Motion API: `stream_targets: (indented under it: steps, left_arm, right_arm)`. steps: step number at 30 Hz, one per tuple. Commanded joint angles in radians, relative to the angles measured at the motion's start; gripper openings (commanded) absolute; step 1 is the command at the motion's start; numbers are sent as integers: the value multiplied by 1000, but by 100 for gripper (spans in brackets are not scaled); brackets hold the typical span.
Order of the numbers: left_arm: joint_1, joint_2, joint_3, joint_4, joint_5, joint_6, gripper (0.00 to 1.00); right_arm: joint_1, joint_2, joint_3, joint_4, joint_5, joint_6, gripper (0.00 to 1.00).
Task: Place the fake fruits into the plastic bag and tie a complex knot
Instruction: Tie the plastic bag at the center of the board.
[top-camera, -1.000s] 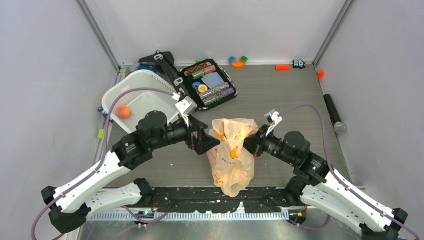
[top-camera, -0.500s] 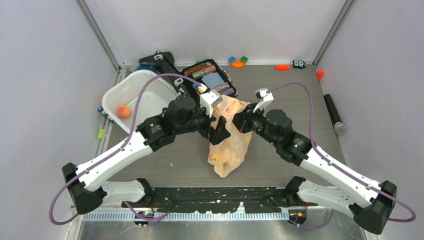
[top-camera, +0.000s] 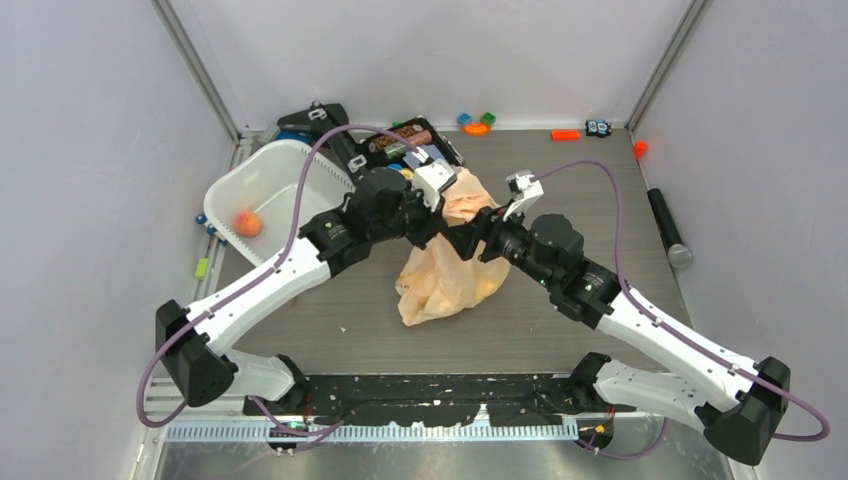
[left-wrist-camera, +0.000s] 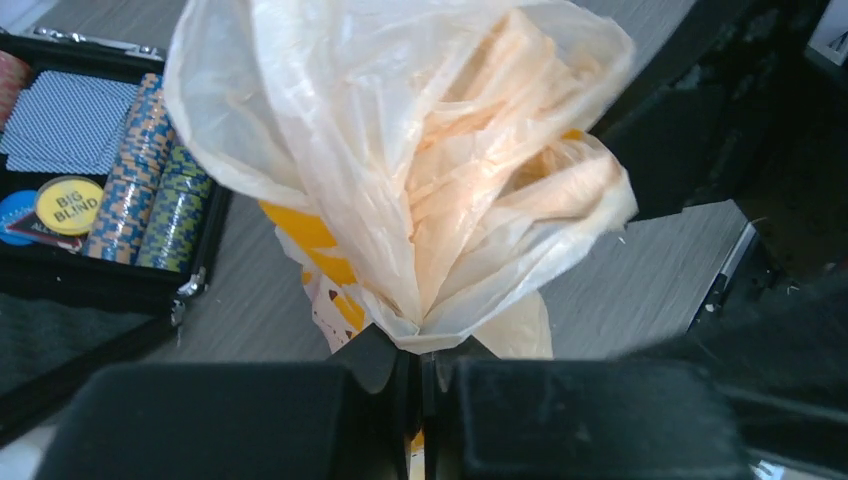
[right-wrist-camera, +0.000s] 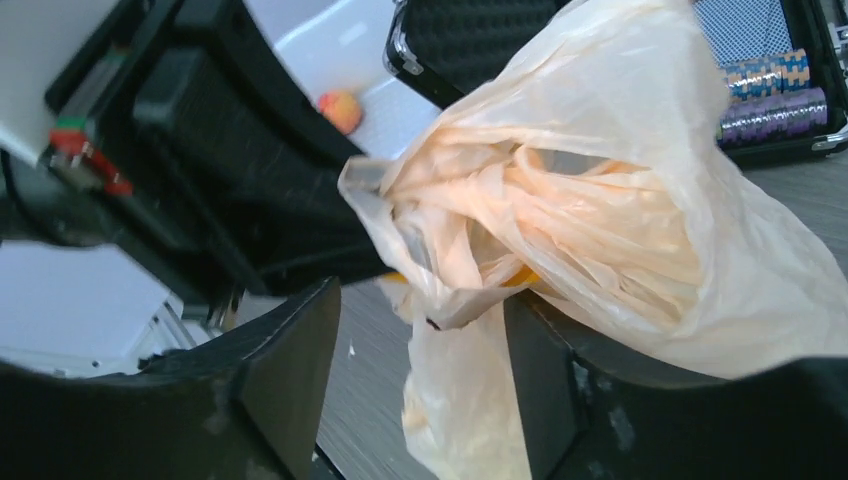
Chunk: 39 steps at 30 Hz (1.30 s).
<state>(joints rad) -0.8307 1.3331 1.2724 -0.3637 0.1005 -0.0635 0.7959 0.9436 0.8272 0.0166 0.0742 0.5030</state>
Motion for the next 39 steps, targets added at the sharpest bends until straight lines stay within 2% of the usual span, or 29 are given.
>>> stream_targets:
  steps: [1, 3, 6, 9, 13, 14, 18, 21, 22, 23, 25, 26, 27, 28, 29, 30, 33, 34, 38, 39]
  left_arm:
    - [92, 22, 71, 56, 178, 22, 0]
    - [167, 20, 60, 68, 300, -50, 0]
    - [249, -5, 8, 133, 445, -139, 0]
    - [263, -15, 5, 117, 549, -103, 0]
    - [265, -19, -16, 73, 721, -69, 0]
    - [265, -27, -24, 42, 756, -52, 0]
    - [265, -91, -96, 33, 854, -12, 0]
    - [265, -130, -137, -4, 919, 46, 0]
    - [258, -142, -147, -8, 905, 34, 0]
    - [241, -157, -127, -40, 888, 27, 0]
    - [209, -196, -127, -10, 878, -2, 0]
    - [207, -213, -150, 41, 873, -34, 0]
    - [211, -227, -167, 57, 858, -43, 0]
    - [211, -236, -170, 37, 830, -33, 0]
    - [209, -243, -166, 1, 812, -16, 0]
    - [208, -250, -164, -26, 799, 5, 0]
    - [209, -263, -163, -113, 721, 86, 0]
    - [208, -261, -158, -142, 690, 110, 0]
    - [208, -288, -161, -189, 603, 135, 1]
    - [209, -304, -176, -183, 567, 138, 7]
  right_arm:
    - [-7, 1, 112, -190, -7, -43, 77]
    - [-48, -14, 162, -306, 10, -39, 85]
    - [-124, -51, 198, -392, -4, -63, 91]
    - [-158, -73, 219, -408, -54, -205, 97]
    - [-162, -47, 238, -385, -176, -444, 99]
    - [-162, -41, 221, -363, -224, -518, 99]
    - [-162, -79, 93, -204, -321, -616, 98]
    - [-162, -105, -21, -63, -373, -607, 98]
    - [-162, -107, -44, 42, -406, -591, 98]
    - [-162, -103, -70, 58, -424, -588, 98]
    - [-163, -74, -69, 78, -474, -562, 85]
    - [-163, -55, -62, 68, -503, -544, 69]
    - [-162, -48, -48, 61, -504, -499, 62]
    - [-161, -45, -43, 45, -492, -476, 47]
    - [-161, -61, -52, 44, -486, -430, 40]
    - [-161, -74, -63, 56, -462, -406, 30]
    - [-161, -164, -127, 83, -377, -310, 16]
    - [-162, -181, -136, 90, -354, -295, 8]
    - [-162, -267, -154, 41, -209, -229, 5]
    - [-162, -293, -153, 14, -172, -199, 5]
